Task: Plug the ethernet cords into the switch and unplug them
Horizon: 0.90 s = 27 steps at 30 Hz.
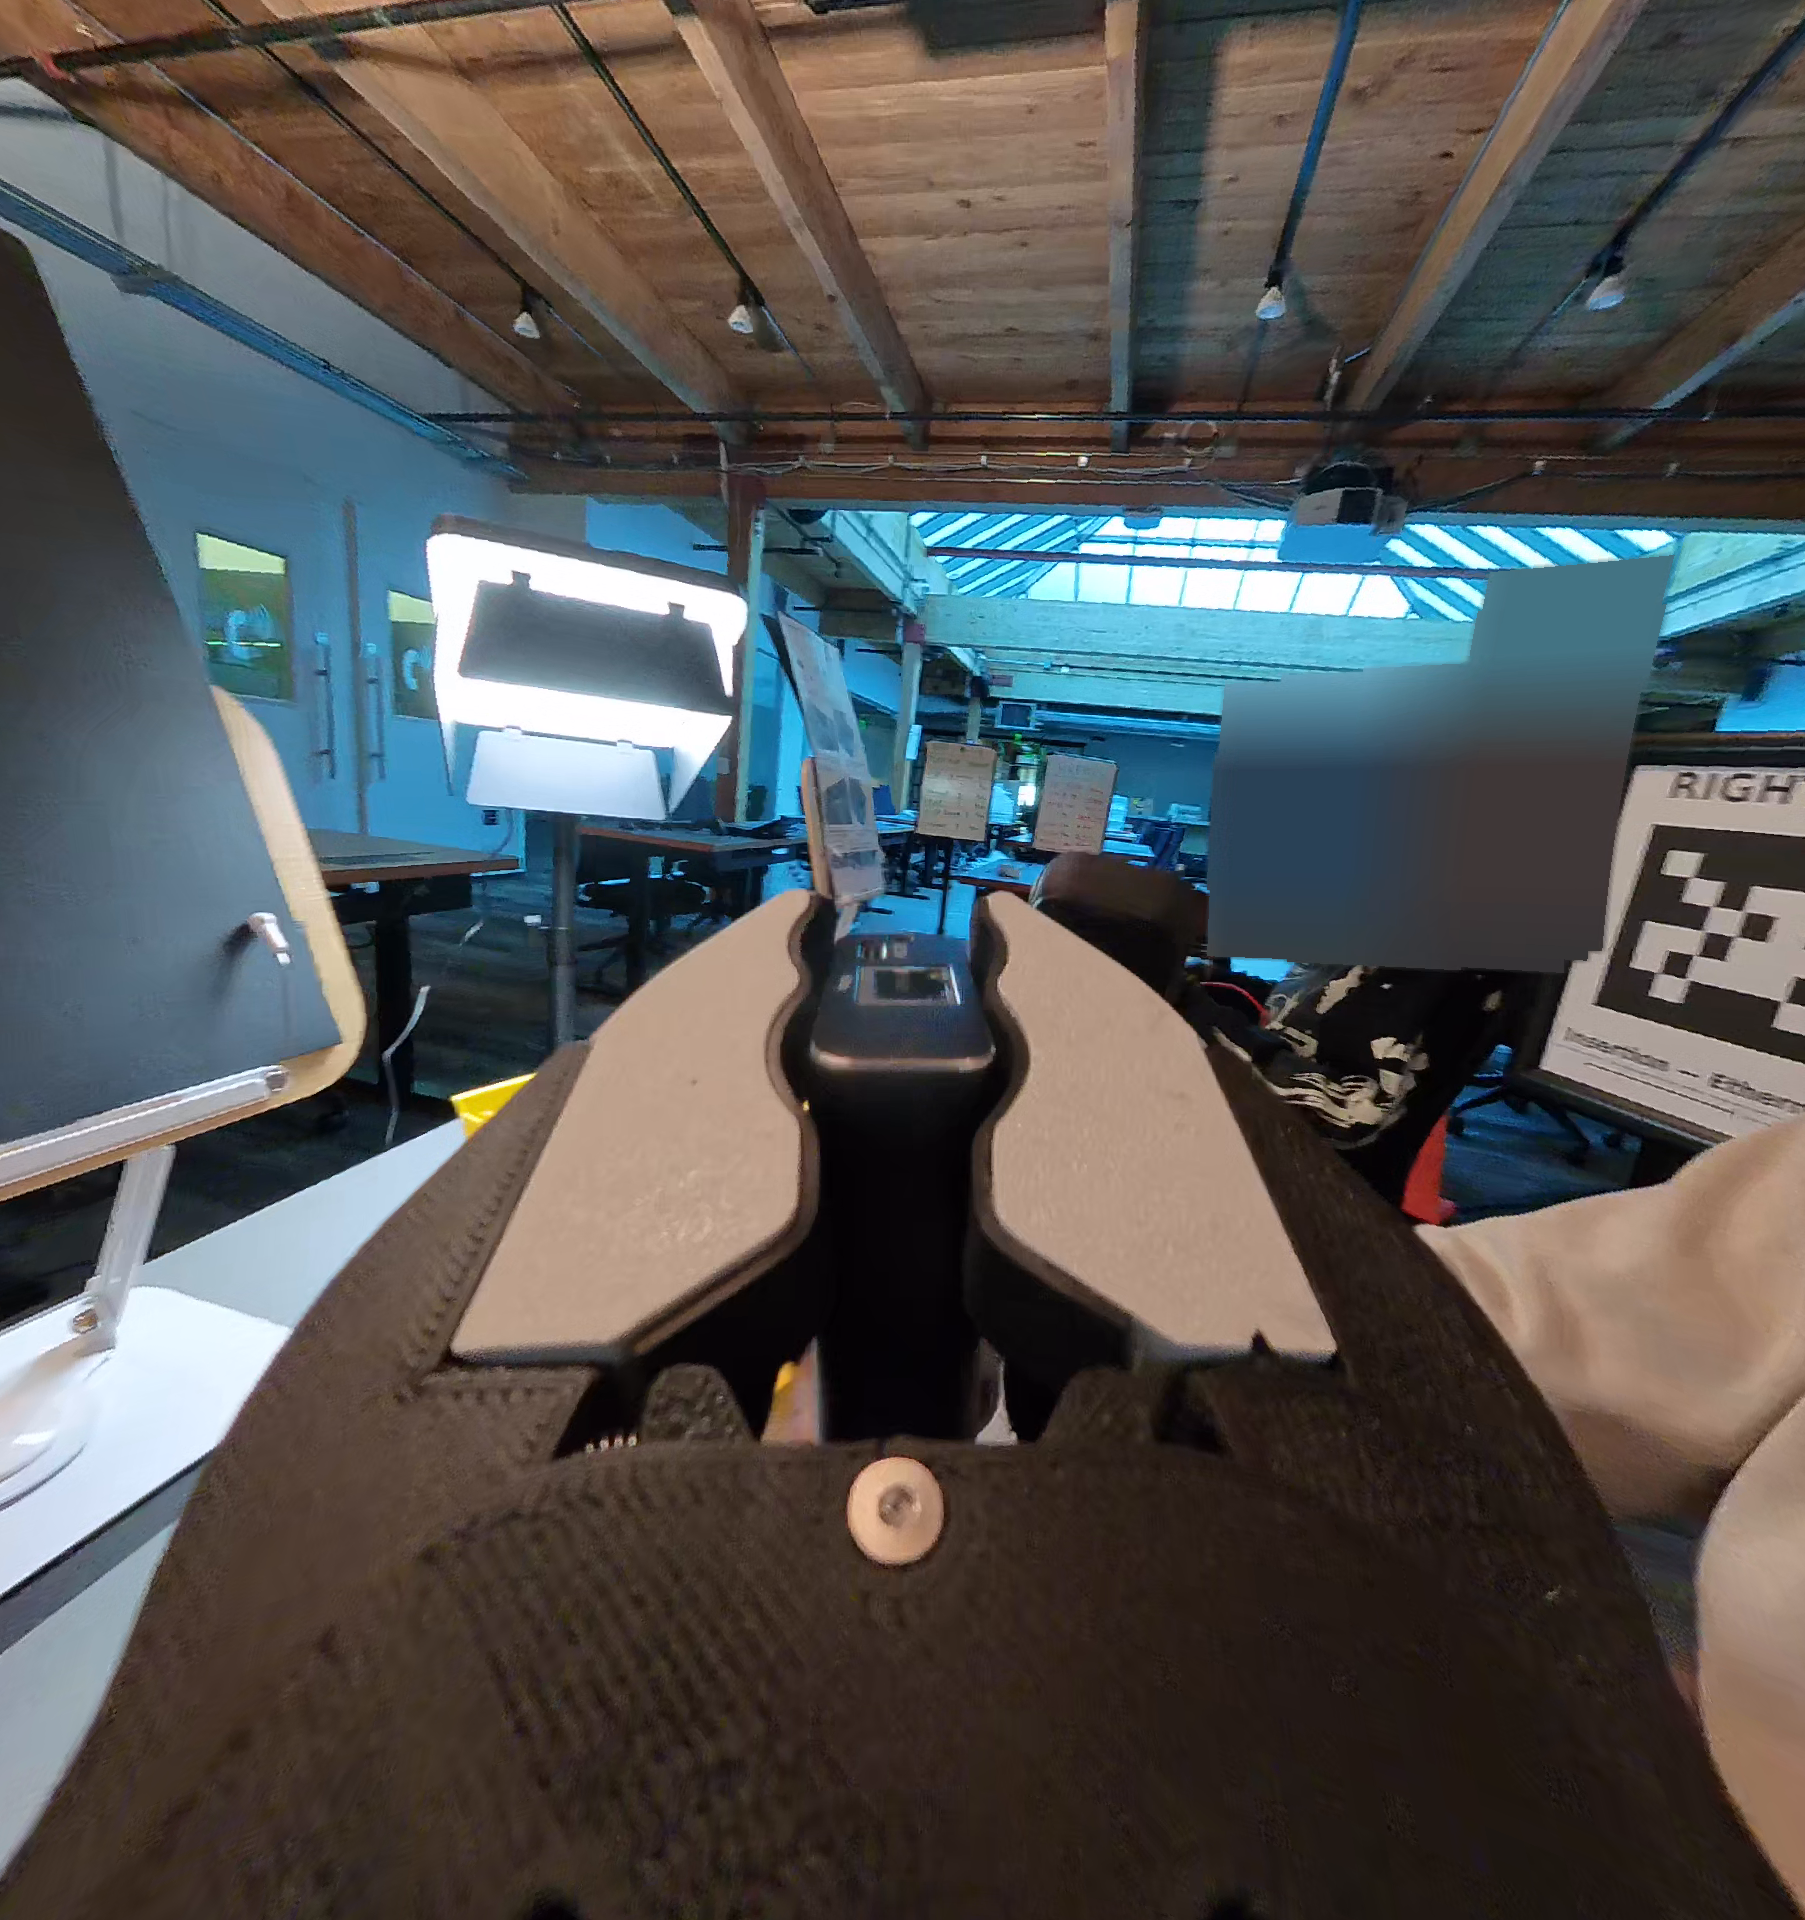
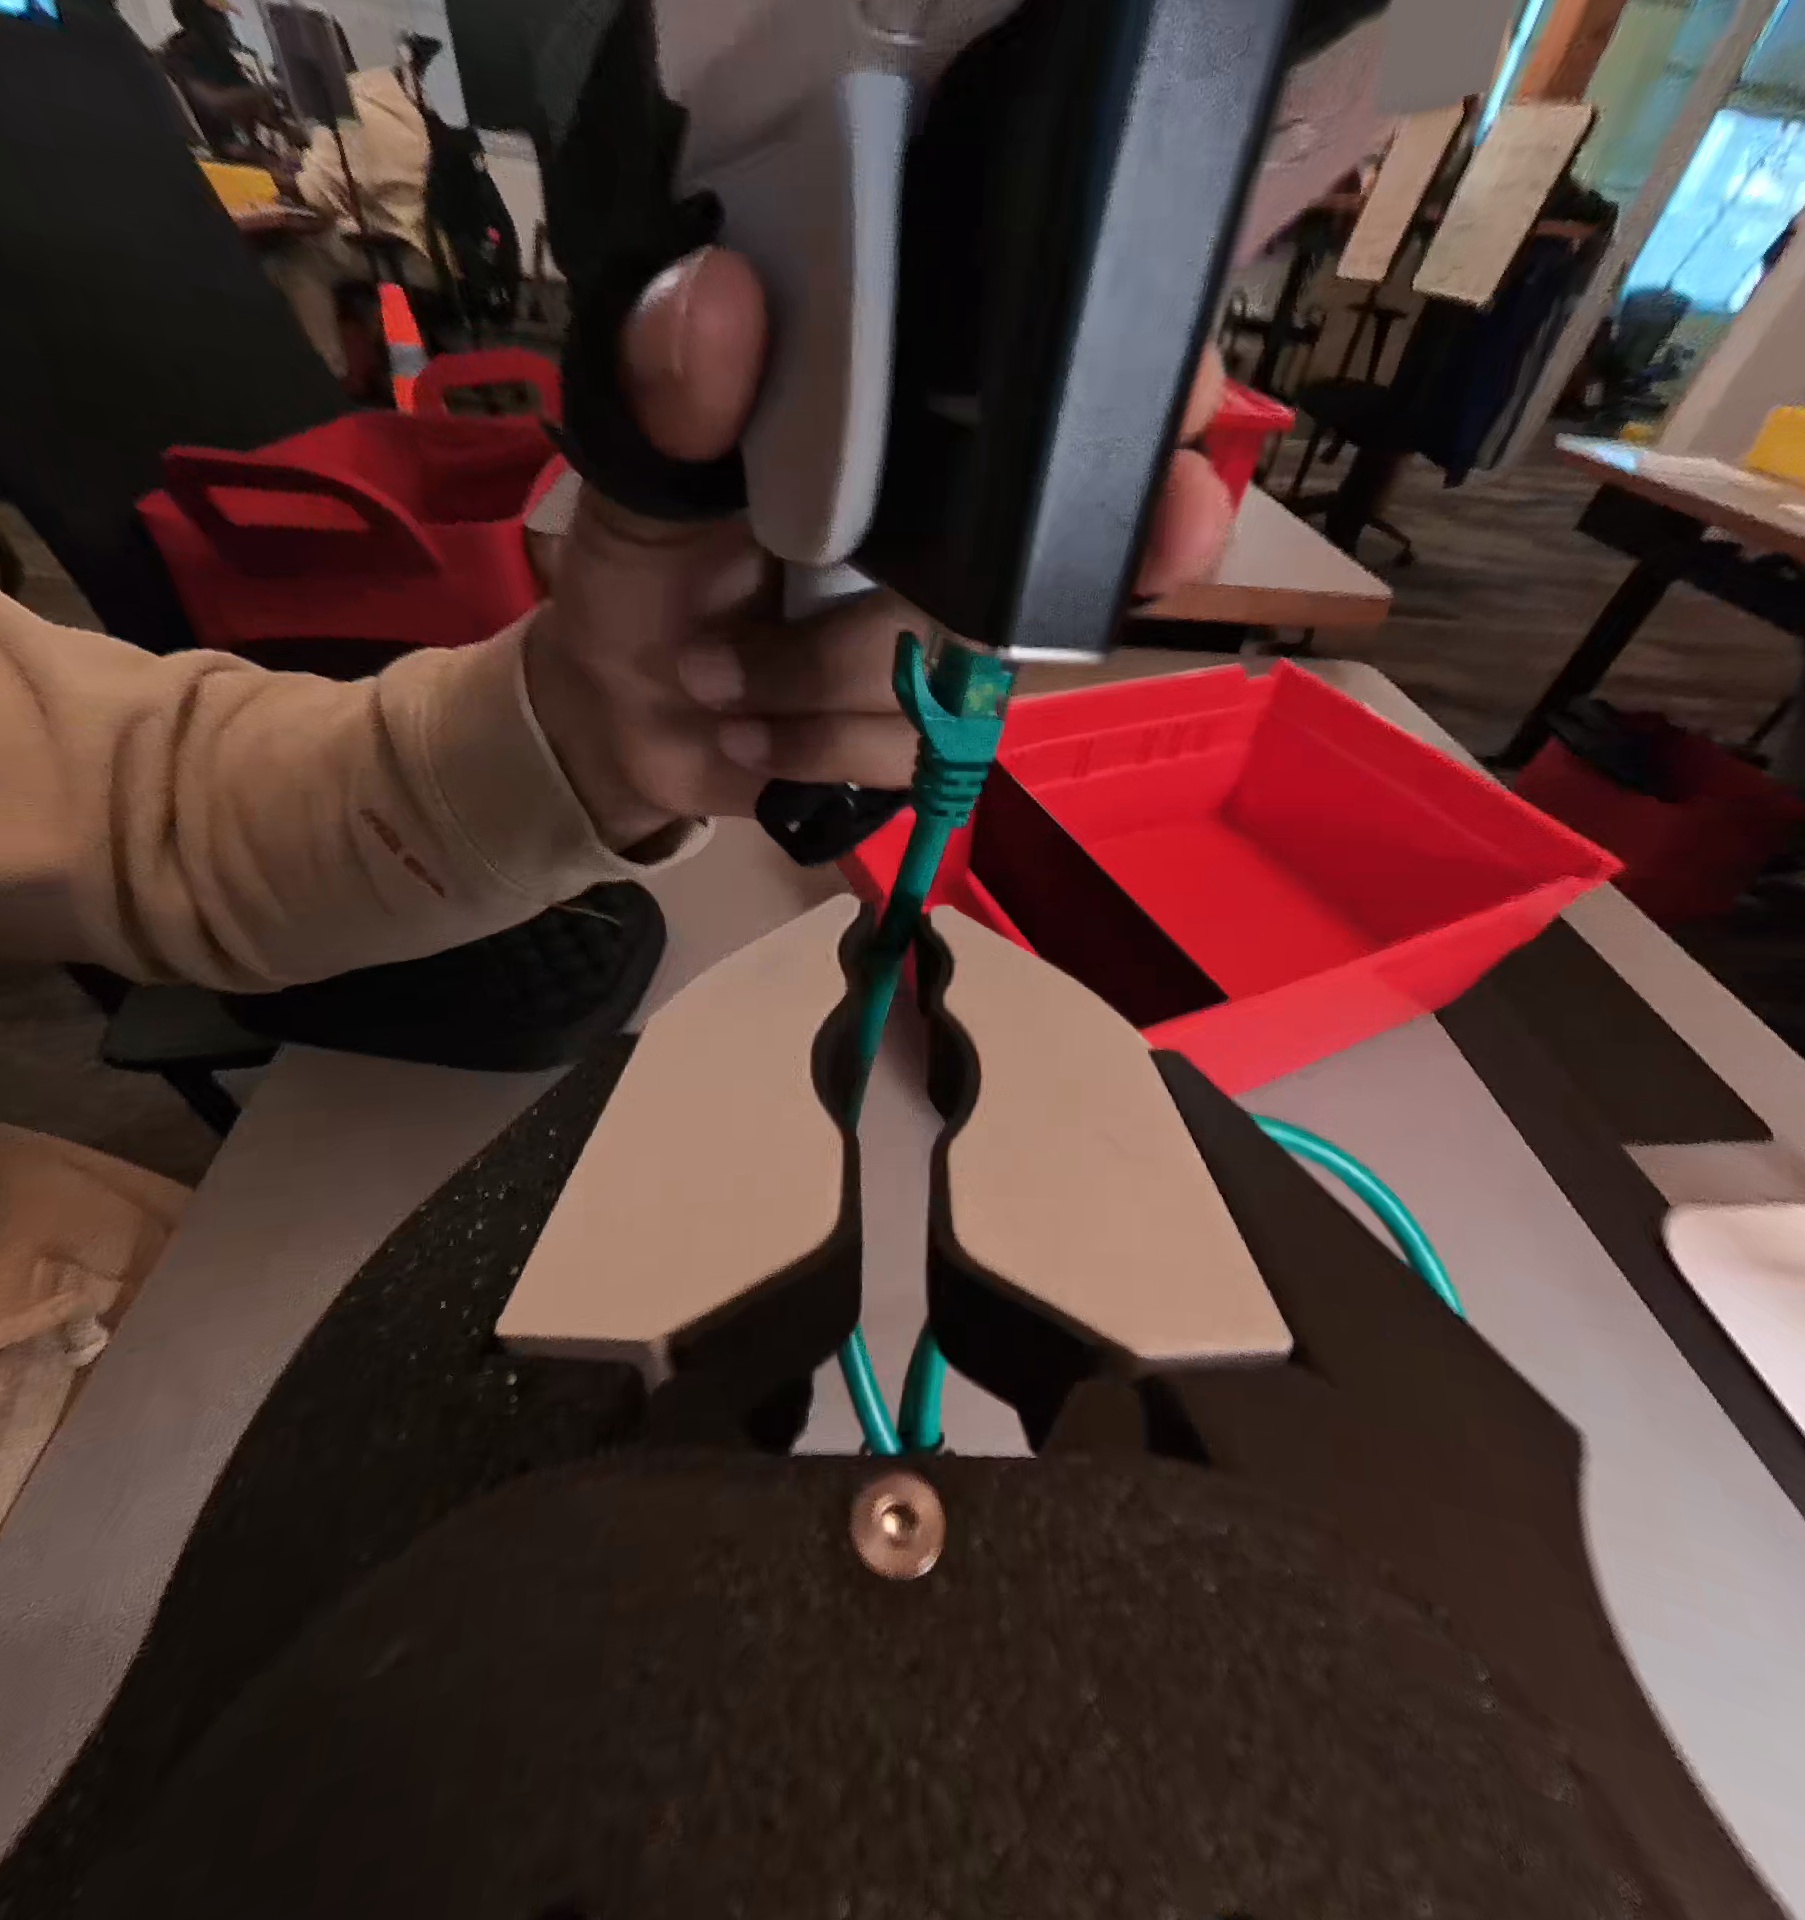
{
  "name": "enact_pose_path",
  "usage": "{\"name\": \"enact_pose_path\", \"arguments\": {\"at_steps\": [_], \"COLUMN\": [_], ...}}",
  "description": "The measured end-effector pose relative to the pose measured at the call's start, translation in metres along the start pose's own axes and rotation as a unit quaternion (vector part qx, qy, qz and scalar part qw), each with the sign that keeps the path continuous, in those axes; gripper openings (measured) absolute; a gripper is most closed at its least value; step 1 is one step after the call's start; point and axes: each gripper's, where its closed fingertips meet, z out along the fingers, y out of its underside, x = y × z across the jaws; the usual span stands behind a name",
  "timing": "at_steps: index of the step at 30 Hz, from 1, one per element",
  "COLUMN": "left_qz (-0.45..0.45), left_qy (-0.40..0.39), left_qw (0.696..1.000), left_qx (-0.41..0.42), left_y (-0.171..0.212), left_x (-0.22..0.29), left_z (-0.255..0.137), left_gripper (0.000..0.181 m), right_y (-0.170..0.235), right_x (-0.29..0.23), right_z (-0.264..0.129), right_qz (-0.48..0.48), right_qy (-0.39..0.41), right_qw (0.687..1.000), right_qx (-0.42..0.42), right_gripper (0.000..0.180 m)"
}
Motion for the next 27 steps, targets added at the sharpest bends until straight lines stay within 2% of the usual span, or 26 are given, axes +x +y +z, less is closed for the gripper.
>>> {"name": "enact_pose_path", "arguments": {"at_steps": [4,9,14,17,19,20,23,24,25,27], "left_qz": [-0.005,0.003,0.011,0.0,-0.041,-0.056,-0.081,-0.091,-0.104,-0.114], "left_qy": [-0.011,0.0,0.007,0.01,0.021,0.023,0.022,0.023,0.027,0.025], "left_qw": [0.999,0.985,0.967,0.977,0.987,0.99,0.993,0.993,0.993,0.992], "left_qx": [-0.04,-0.173,-0.254,-0.215,-0.153,-0.126,-0.081,-0.068,-0.058,-0.04], "left_y": [0.011,0.06,0.097,0.092,0.076,0.068,0.055,0.051,0.047,0.041], "left_x": [-0.011,-0.015,-0.012,-0.011,-0.011,-0.012,-0.018,-0.02,-0.021,-0.023], "left_z": [-0.002,0.003,0.007,0.011,0.012,0.011,0.004,0.002,0.0,-0.002], "left_gripper": [0.026,0.027,0.026,0.027,0.027,0.027,0.026,0.026,0.026,0.027], "right_y": [0.001,0.0,-0.005,-0.026,-0.048,-0.063,-0.118,-0.122,-0.119,-0.104], "right_x": [0.026,0.05,0.057,0.06,0.065,0.062,0.023,0.009,0.0,-0.01], "right_z": [-0.037,-0.09,-0.112,-0.115,-0.117,-0.119,-0.144,-0.144,-0.134,-0.106], "right_qz": [-0.021,-0.065,-0.128,-0.155,-0.184,-0.195,-0.202,-0.221,-0.236,-0.216], "right_qy": [0.041,0.099,0.145,0.184,0.237,0.257,0.258,0.248,0.231,0.186], "right_qw": [0.998,0.986,0.972,0.967,0.954,0.946,0.904,0.892,0.894,0.916], "right_qx": [-0.048,-0.114,-0.135,-0.08,-0.017,0.032,0.276,0.307,0.302,0.282], "right_gripper": [0.005,0.005,0.005,0.007,0.022,0.024,0.02,0.014,0.011,0.011]}}
